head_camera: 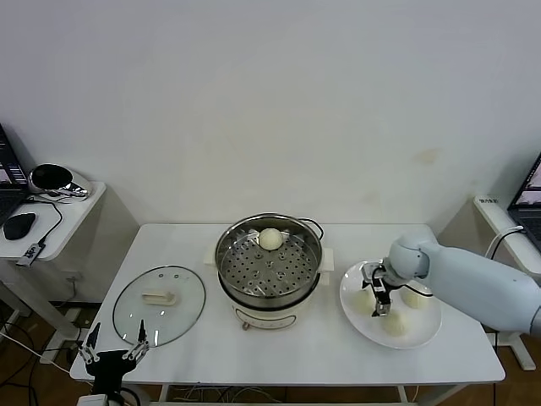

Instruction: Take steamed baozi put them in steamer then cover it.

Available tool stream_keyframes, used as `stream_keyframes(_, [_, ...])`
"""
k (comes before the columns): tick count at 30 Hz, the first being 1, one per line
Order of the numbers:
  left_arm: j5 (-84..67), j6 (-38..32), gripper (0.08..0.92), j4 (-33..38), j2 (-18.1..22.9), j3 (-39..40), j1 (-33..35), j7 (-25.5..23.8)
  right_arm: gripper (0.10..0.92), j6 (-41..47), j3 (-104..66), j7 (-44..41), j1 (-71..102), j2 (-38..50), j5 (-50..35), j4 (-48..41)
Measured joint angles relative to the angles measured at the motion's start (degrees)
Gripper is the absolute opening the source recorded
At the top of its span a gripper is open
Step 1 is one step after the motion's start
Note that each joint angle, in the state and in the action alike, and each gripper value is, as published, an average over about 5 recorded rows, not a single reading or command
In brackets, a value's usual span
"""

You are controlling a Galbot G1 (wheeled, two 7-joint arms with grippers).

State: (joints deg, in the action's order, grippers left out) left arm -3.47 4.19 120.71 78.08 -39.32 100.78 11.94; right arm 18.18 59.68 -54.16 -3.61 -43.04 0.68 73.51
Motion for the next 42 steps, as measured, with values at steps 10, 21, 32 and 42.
stream_keyframes(10, [0.1,-0.1,0.823,0.2,0.1,0.1,0.0,0.0,0.596,-0.5,-0.1,-1.3,-1.0,0.1,0.2,0.2])
stream_keyframes(21, [0.1,0.0,0.823,0.3,-0.5,1.0,-0.7,0.1,0.585,-0.1,2.5,-3.9,-8.3,3.7,-3.4,3.4])
stream_keyframes(32, [-0.1,0.6,0.823,0.1,-1.8,1.9,-2.0,-0.2,0.594,3.3,12.2,-3.3,-29.2,2.7,-15.1,9.4])
stream_keyframes(42, [-0.5,1.0,0.823,-0.2,-2.6,1.7,-3.3,-0.2,0.594,8.9,19.1,0.5,-39.5,-7.6,-27.7,10.7])
